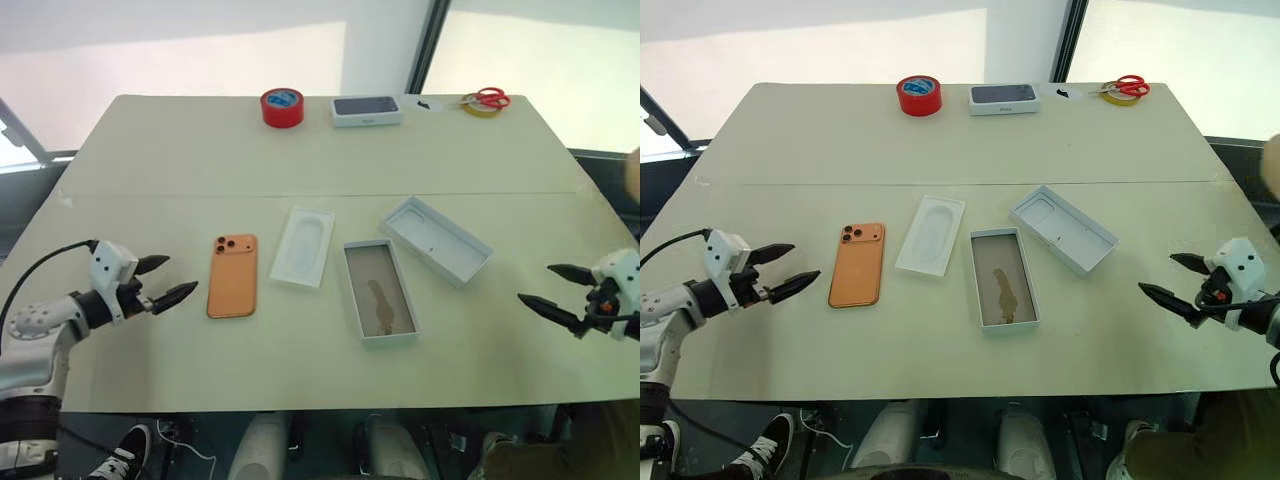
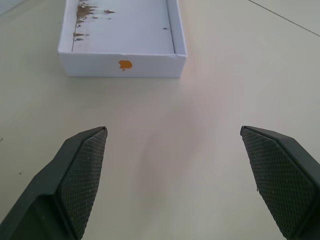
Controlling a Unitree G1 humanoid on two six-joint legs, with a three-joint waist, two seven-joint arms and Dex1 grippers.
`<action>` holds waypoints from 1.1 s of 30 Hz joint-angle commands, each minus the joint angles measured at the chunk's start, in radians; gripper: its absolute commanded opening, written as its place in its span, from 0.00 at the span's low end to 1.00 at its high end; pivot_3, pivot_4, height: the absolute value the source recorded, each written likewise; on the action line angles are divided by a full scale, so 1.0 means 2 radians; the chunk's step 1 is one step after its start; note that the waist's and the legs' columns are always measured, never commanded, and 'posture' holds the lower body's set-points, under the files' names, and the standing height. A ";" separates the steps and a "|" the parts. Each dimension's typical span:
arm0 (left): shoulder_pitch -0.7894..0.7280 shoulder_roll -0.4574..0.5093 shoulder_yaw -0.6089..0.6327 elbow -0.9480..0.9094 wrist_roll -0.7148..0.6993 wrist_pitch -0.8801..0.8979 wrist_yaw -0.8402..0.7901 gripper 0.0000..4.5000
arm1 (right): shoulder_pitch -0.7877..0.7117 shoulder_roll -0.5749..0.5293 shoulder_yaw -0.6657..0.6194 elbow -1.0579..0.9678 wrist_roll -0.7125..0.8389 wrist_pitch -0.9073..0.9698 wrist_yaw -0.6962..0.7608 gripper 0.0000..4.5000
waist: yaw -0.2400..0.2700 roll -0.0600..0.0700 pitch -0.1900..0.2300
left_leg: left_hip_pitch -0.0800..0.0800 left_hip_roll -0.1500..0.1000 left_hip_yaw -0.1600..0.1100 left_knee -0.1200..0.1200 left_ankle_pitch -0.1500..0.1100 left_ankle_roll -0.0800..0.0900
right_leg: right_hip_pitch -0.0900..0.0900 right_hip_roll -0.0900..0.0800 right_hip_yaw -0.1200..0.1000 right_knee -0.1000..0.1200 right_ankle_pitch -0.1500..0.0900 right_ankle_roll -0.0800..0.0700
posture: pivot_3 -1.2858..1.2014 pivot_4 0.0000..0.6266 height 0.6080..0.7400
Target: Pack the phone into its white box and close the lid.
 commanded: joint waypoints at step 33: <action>-0.049 -0.014 -0.008 -0.053 -0.009 0.021 0.013 1.00 | -0.041 0.002 0.017 -0.056 0.000 0.022 -0.012 0.99 | 0.000 0.001 0.000 | 0.000 0.000 0.000 0.000 0.000 0.000 | 0.000 0.000 0.000 0.000 0.000 0.000 | 0.52 0.24 0.96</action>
